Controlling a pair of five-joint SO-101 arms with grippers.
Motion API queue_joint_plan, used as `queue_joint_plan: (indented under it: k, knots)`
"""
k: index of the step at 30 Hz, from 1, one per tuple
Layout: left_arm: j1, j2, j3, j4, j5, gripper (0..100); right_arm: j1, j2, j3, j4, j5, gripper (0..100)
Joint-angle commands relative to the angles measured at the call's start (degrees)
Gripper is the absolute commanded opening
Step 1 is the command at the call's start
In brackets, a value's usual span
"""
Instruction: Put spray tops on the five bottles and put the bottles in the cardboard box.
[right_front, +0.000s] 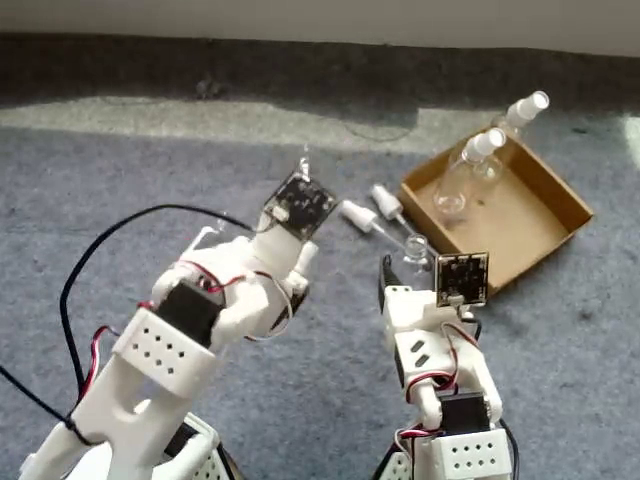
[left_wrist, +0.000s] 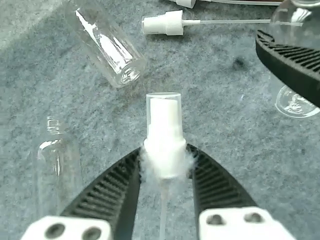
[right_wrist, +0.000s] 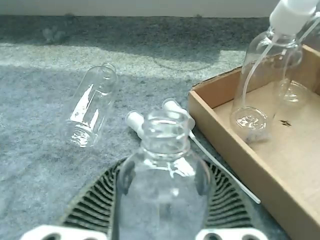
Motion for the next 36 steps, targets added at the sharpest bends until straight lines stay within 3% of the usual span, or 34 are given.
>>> queue_joint_plan:
  k: [1,6,10,19,26,36]
  knots:
    - [-4.6,-13.8,9.2,-6.0,-1.1,3,0.7,-0.9,10.2,0.0,-0.4,7.4]
    - [-12.9,-28.4,21.1,-12.6,0.0,3,0.7,-0.9,10.2,0.0,-0.4,7.4]
    - [-18.1,-39.1,27.8,-13.3,2.1,3,0.7,-0.9,10.2,0.0,-0.4,7.4]
    - [-22.5,-58.5,35.7,-12.9,3.3,0,0.7,-0.9,10.2,0.0,-0.4,7.4]
    - [-25.5,-58.0,36.4,-13.0,5.0,1,0.7,-0.9,10.2,0.0,-0.4,7.4]
    - [-24.4,-58.0,48.8,-13.4,4.9,1,0.7,-0.9,10.2,0.0,-0.4,7.4]
